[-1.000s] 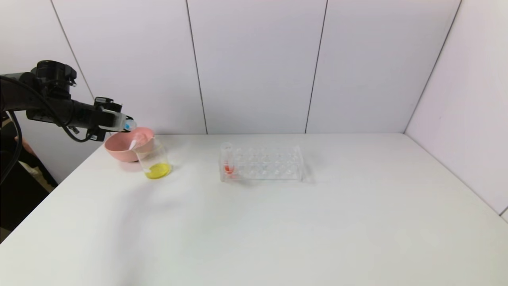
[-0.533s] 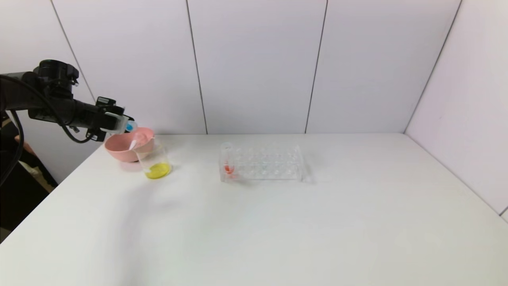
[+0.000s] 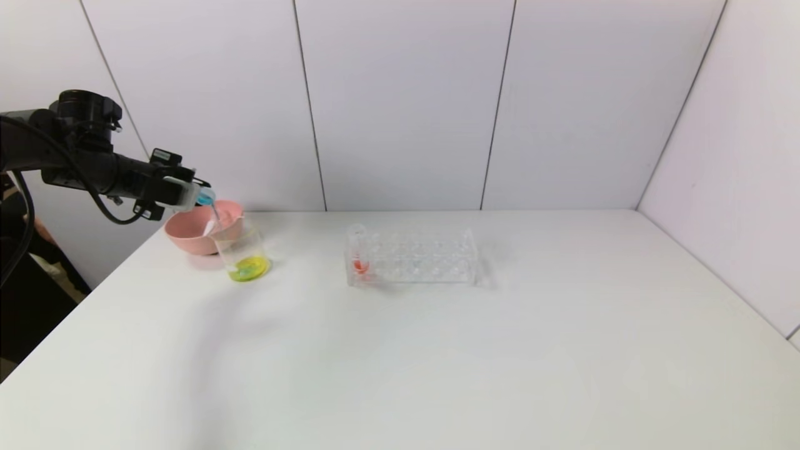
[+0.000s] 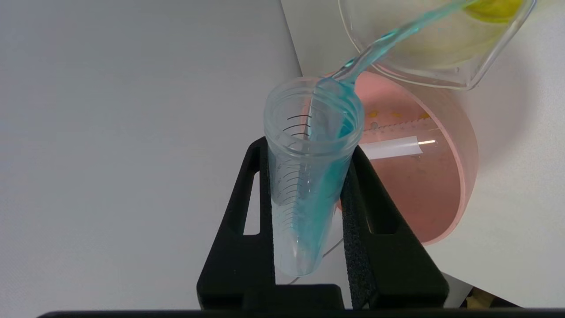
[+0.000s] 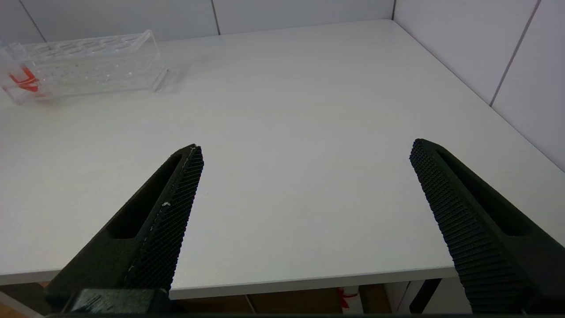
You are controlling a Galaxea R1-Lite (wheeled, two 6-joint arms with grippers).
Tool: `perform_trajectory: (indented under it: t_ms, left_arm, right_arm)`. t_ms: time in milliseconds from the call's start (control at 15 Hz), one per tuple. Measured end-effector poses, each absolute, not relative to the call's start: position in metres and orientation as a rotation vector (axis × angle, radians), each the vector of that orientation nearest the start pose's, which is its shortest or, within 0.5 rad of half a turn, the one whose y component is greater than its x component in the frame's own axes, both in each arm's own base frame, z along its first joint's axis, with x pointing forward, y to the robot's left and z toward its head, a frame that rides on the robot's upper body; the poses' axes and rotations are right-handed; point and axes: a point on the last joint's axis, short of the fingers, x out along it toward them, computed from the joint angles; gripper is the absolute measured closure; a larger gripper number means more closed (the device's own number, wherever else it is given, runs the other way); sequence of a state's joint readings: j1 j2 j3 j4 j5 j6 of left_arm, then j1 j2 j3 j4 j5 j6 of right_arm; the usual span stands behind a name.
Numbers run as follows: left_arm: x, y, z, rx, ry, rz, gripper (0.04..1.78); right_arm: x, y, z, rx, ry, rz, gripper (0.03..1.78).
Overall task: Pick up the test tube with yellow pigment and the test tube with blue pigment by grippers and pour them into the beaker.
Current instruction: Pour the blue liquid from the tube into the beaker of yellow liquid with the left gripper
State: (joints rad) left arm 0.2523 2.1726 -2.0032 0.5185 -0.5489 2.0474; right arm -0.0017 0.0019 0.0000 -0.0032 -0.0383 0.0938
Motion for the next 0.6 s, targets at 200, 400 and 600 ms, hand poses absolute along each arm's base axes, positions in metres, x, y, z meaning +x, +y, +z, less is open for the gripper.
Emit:
perform_trajectory:
  t_ms: [200,400,600]
  left_arm:
    - [0.4208,0.0958,0.2294,1.687,0.099,-0.783,1.37]
    - [0.4212,0.0948,0.2292,1.687,0.098,-0.785,1.37]
    - [0.4216,0.0941,0.2291,1.688,0.096,-0.785,1.37]
  right_arm:
    - [-0.0227,-0.0008,0.0759,0.094,-0.004,-0.04,0.1]
    - [-0.0227,-0.0008,0.0759,0.094,-0.003,-0.04,0.1]
    - [-0.0227,-0.0008,0.0759,0.094,-0.003,-0.04,0.1]
